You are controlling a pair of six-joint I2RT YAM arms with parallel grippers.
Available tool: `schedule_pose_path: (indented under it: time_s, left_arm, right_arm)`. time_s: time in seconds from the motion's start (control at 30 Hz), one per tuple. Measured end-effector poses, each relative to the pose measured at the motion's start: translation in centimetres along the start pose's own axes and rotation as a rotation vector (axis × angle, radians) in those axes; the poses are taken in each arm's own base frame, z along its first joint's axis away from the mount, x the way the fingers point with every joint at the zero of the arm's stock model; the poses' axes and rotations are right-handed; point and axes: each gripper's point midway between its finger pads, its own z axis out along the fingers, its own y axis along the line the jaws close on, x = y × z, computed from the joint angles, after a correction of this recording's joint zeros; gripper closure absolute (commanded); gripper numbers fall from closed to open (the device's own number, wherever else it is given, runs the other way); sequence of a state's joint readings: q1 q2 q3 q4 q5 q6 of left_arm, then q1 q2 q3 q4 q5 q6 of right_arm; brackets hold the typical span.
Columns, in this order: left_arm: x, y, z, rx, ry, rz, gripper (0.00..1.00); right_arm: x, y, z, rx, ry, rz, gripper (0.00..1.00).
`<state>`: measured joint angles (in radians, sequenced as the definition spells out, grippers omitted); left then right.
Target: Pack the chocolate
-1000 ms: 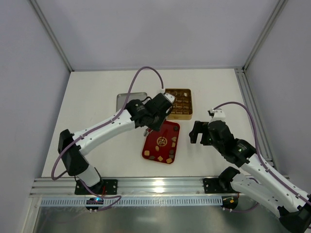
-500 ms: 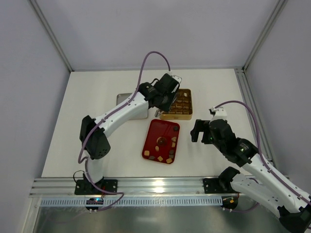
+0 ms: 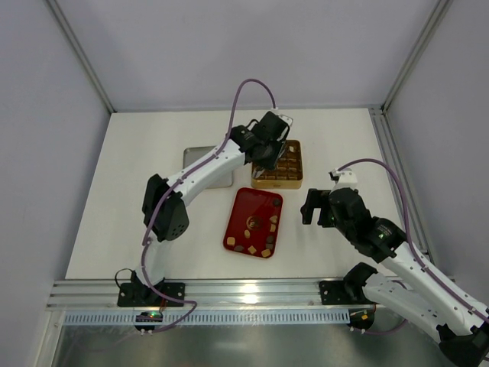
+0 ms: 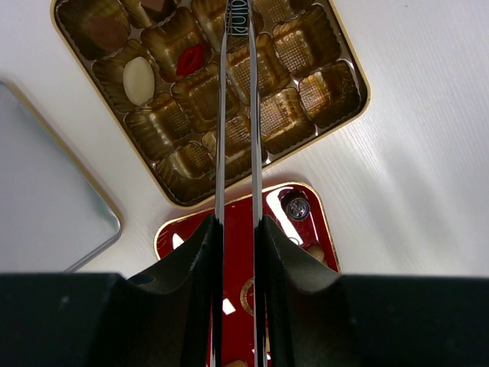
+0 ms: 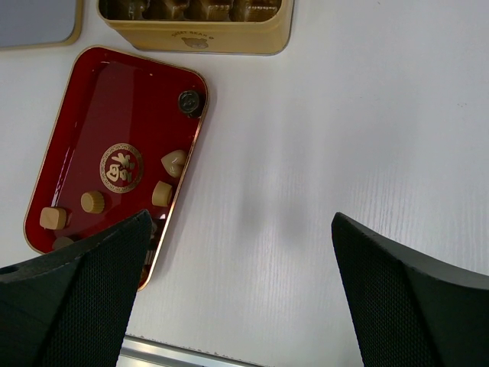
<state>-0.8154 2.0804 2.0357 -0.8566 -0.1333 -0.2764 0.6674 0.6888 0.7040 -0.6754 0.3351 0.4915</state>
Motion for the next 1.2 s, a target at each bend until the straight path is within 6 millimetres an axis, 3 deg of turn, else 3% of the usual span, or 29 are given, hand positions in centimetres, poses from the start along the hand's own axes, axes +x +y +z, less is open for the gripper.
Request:
schedule_pose_path:
  time_s: [0.4,1.2]
  left_arm:
    - [0.3,0.9,1.3,-0.012,0.017,-0.012,0.73]
    - [0.2,0.8,1.3,0.003,0.018,-0.013,0.66]
  right_arm:
    - [0.0,0.0,0.0,-0.001,0.000,-0.001,0.00]
    - [0.0,0.0,0.0,-0.001,-0.001,-0.004,0.00]
